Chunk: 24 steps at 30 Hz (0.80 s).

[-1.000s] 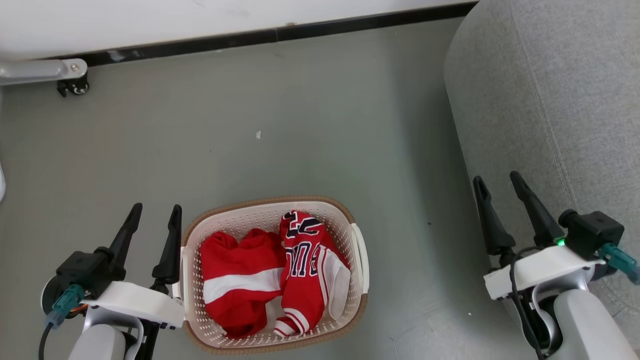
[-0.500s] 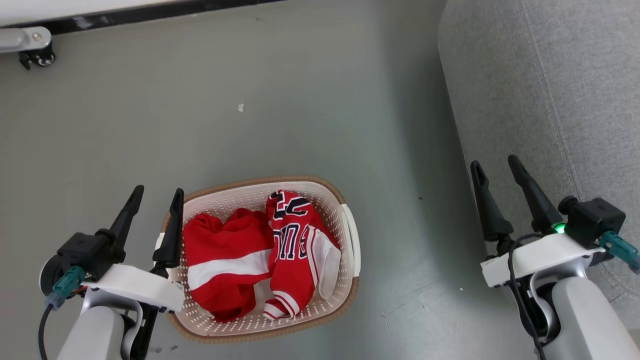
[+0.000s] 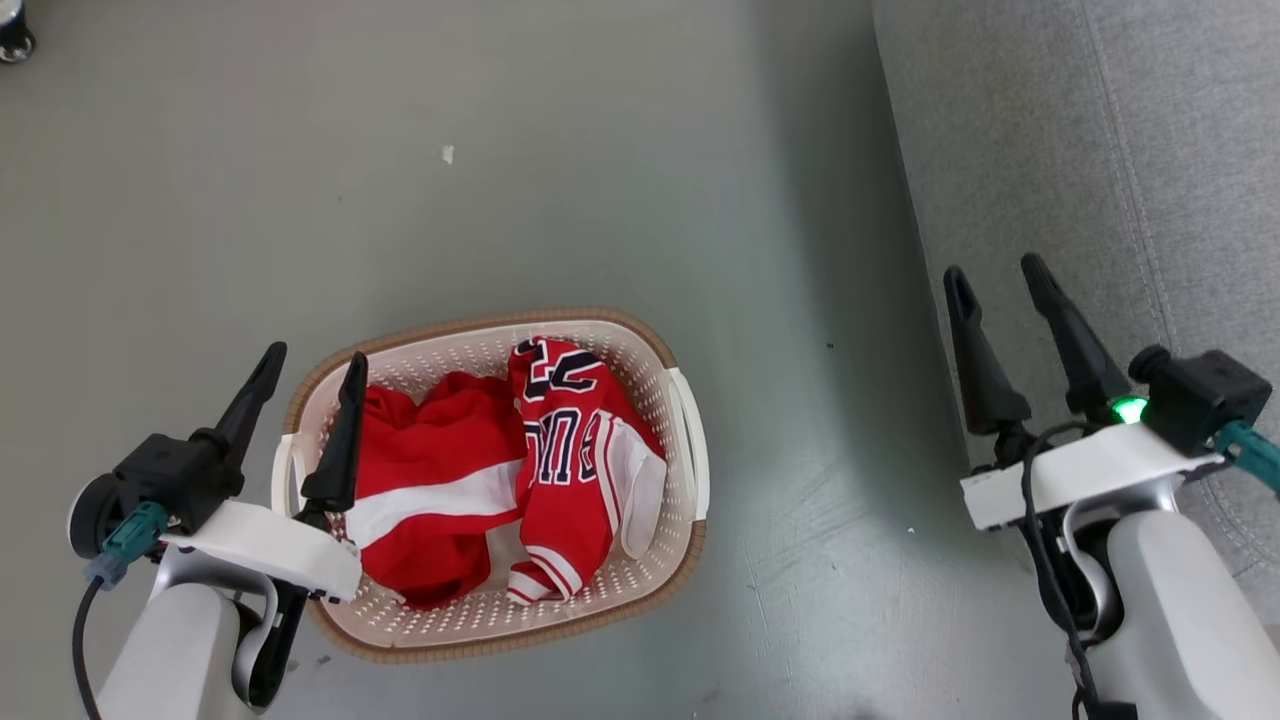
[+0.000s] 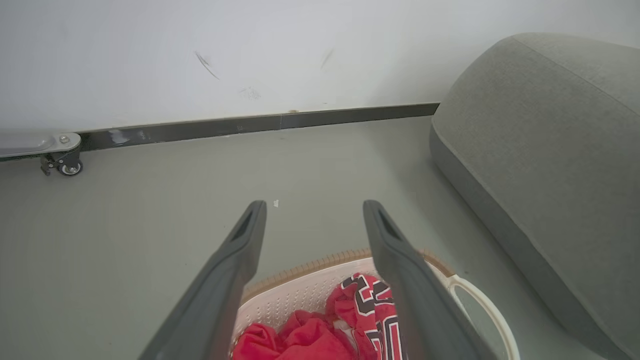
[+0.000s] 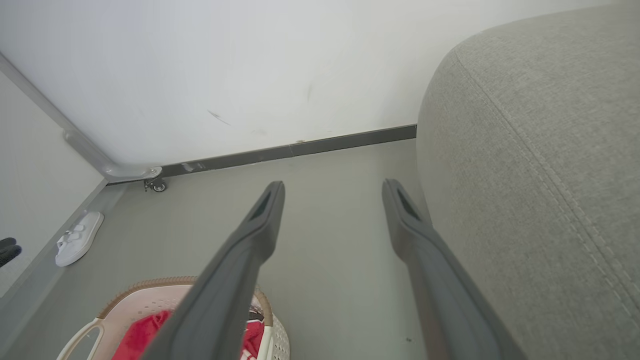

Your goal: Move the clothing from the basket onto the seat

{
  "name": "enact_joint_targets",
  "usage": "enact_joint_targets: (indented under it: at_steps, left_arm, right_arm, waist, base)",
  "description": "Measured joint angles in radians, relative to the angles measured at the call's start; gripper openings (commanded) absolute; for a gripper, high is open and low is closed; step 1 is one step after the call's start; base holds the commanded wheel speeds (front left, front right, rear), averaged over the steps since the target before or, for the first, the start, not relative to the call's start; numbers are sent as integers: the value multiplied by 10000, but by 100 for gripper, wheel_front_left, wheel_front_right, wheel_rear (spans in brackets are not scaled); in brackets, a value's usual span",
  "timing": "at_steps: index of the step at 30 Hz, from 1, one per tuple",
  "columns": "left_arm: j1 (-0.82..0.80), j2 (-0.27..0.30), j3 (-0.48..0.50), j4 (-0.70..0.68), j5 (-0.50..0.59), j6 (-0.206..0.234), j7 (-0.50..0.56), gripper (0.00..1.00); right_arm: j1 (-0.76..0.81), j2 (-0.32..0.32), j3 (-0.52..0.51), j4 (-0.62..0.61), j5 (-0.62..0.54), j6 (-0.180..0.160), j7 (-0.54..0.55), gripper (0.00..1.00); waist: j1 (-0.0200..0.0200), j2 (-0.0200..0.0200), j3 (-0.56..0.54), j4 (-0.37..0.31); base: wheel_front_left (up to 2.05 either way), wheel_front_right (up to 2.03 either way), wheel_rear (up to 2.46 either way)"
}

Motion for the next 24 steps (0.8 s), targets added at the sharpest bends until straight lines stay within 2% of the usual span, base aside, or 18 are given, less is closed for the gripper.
enact_joint_targets:
  at_steps: [14,24]
  left_arm:
    - [-682,410,-1536,740,211,-4,-27,100]
    - [-1159,757,-2675,1916,679,-4,261,100]
  right_arm:
    - [-709,8,268,-117,518,0,-25,100]
    - [-900,8,347,-134,677,0,-25,100]
  waist:
    - [0,0,855,-167]
    - [0,0,1311,-353]
  base:
    - [0,0,0]
    - [0,0,0]
